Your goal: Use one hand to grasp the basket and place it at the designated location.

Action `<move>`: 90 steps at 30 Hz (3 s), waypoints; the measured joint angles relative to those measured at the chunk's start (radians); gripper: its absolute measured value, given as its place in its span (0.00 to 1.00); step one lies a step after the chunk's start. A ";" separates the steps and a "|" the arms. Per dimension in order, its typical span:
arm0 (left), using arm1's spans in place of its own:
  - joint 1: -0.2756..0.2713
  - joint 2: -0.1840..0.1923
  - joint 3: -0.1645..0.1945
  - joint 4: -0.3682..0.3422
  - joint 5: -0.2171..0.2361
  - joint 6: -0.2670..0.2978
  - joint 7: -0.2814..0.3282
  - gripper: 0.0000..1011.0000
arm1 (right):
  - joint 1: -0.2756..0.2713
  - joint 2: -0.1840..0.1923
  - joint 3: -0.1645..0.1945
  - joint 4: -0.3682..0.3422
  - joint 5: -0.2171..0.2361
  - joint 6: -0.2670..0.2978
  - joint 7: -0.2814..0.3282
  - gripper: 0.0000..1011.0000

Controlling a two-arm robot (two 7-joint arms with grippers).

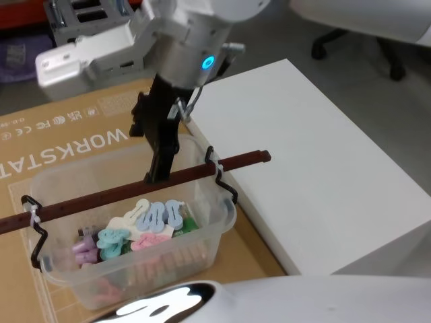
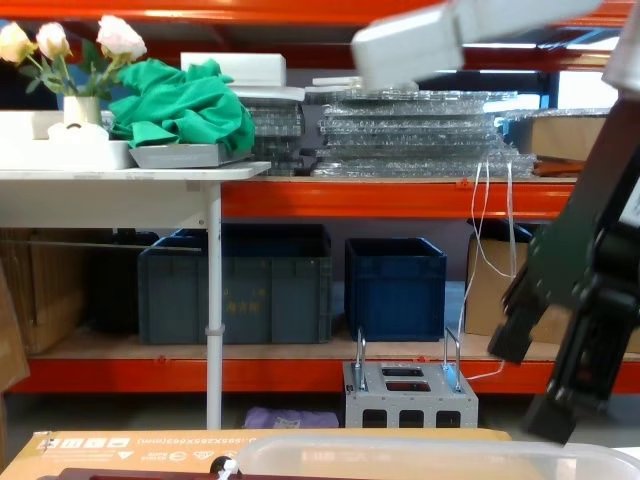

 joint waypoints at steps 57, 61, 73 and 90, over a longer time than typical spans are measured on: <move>0.000 0.000 0.000 0.000 0.000 0.000 0.000 0.00 | -0.043 -0.060 -0.013 0.003 -0.065 0.031 0.010 0.99; 0.000 0.000 0.000 0.000 0.000 0.000 0.000 0.00 | -0.046 -0.083 -0.029 0.024 -0.079 0.044 0.007 0.99; 0.000 0.000 0.000 0.000 0.000 0.000 0.000 0.00 | -0.052 -0.135 -0.074 0.083 -0.116 0.066 -0.001 0.99; 0.000 0.000 0.000 0.000 0.000 0.000 0.000 0.00 | -0.061 -0.174 -0.120 0.126 -0.157 0.085 -0.005 0.99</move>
